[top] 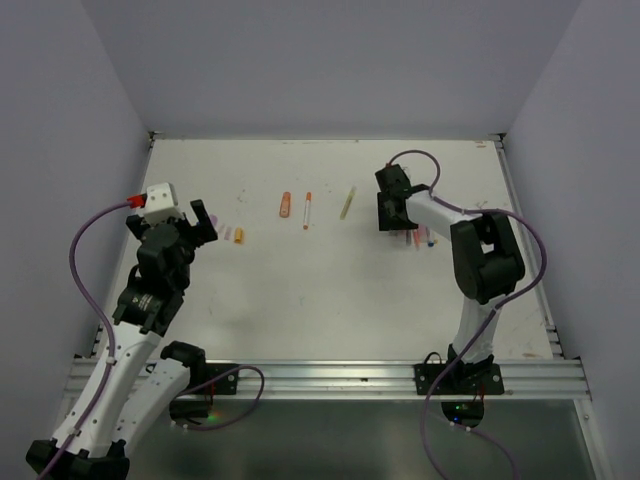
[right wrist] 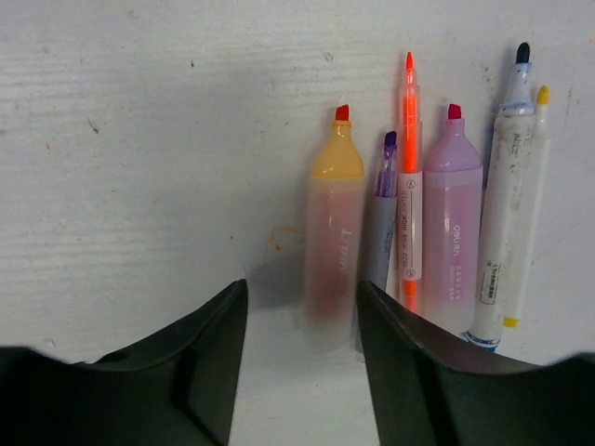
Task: Open the pen caps
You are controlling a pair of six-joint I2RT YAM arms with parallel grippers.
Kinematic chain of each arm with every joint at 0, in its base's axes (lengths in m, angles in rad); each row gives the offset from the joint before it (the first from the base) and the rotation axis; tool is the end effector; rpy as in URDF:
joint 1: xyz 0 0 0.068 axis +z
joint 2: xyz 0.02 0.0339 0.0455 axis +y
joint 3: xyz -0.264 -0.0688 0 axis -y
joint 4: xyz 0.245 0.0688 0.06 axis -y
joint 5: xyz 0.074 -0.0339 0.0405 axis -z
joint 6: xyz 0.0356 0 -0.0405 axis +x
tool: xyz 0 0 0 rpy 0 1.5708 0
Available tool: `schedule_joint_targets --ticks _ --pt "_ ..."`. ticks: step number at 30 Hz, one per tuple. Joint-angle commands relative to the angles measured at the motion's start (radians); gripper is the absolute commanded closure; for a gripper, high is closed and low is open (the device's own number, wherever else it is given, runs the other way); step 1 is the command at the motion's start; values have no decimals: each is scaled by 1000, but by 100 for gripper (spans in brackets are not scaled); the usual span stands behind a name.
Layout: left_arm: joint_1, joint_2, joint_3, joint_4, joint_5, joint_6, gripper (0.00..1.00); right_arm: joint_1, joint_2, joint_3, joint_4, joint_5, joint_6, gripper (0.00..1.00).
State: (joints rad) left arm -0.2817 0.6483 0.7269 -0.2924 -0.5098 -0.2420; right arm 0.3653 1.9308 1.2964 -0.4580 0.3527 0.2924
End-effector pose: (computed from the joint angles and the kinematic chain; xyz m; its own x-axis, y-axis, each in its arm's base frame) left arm 0.1506 -0.0255 0.3297 -0.1462 -0.1754 -0.9736 -0.2580 0.9568 -0.1337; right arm 0.3736 0.1297 0.1683 -0.8478 -0.0346 -0.5292 0.0602 0.9851 -0.1609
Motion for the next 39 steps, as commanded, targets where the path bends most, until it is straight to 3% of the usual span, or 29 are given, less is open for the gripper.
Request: schedule_joint_targets --ticks 1,6,14,18,23,31,39 --pt "4 2 -1 64 -7 12 0 1 -121 9 7 3 8 43" --pt "4 7 -1 64 -9 10 0 11 -194 17 25 -37 30 24" --pt "4 14 -4 64 -9 9 0 82 -161 91 108 -68 111 18" --pt "4 16 -7 64 -12 9 0 132 -72 165 108 -11 134 20" --pt "4 17 -11 67 -6 7 0 167 28 251 108 58 185 30" --pt "4 13 -14 70 -3 7 0 175 172 345 117 45 221 43" --pt "4 14 -15 73 7 7 0 176 264 400 137 45 229 49"
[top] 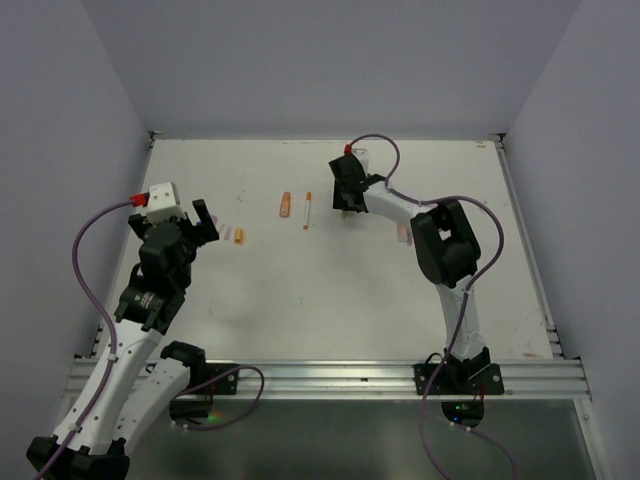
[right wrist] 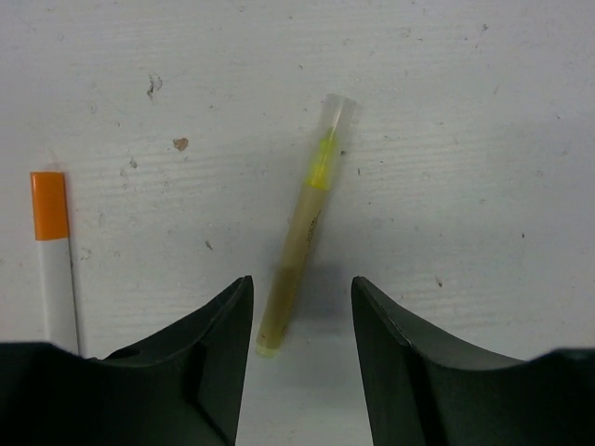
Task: Open the pen caps
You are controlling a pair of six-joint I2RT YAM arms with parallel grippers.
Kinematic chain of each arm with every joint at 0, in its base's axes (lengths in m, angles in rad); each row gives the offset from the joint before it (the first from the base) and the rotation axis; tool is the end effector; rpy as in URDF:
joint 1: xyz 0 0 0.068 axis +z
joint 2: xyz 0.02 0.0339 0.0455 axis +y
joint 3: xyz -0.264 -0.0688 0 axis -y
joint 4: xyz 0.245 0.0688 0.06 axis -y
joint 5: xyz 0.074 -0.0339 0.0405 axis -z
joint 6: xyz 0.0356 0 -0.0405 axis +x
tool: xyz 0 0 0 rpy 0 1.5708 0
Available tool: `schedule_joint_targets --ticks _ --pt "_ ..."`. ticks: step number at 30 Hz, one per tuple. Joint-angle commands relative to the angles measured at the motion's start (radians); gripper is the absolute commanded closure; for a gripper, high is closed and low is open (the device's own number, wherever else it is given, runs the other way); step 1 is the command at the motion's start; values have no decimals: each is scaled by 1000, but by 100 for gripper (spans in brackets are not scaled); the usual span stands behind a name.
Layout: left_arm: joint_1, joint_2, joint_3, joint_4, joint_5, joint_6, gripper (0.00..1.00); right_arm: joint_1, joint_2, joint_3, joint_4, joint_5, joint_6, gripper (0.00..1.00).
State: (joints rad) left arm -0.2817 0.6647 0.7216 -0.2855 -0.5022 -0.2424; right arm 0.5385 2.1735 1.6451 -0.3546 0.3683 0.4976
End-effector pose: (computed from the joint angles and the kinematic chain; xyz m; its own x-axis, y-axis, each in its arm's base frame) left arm 0.1545 -0.0269 0.3263 -0.1617 -0.1722 -0.9717 -0.2529 0.9590 -0.1279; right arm 0.4183 0.2349 0.1764 -0.7176 0.0900 -0.6906 0.0686 0.9959 0.0586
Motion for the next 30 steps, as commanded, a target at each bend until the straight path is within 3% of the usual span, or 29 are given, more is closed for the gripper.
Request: schedule_joint_targets --ticks 1,9,14,18,22,30 --pt "3 -1 -10 66 -1 8 0 5 28 58 26 32 24 51" --pt "6 4 -10 72 11 9 0 6 81 76 -30 47 13 63" --pt "6 9 -16 80 31 11 0 6 25 -40 -12 23 4 87" --pt "6 21 -19 92 83 17 0 6 -70 -192 74 -29 -24 100" --pt "7 70 -7 102 229 11 0 24 -234 -376 147 -78 -60 100" --pt "7 200 49 130 545 -222 0 150 -561 -634 345 -187 -163 100"
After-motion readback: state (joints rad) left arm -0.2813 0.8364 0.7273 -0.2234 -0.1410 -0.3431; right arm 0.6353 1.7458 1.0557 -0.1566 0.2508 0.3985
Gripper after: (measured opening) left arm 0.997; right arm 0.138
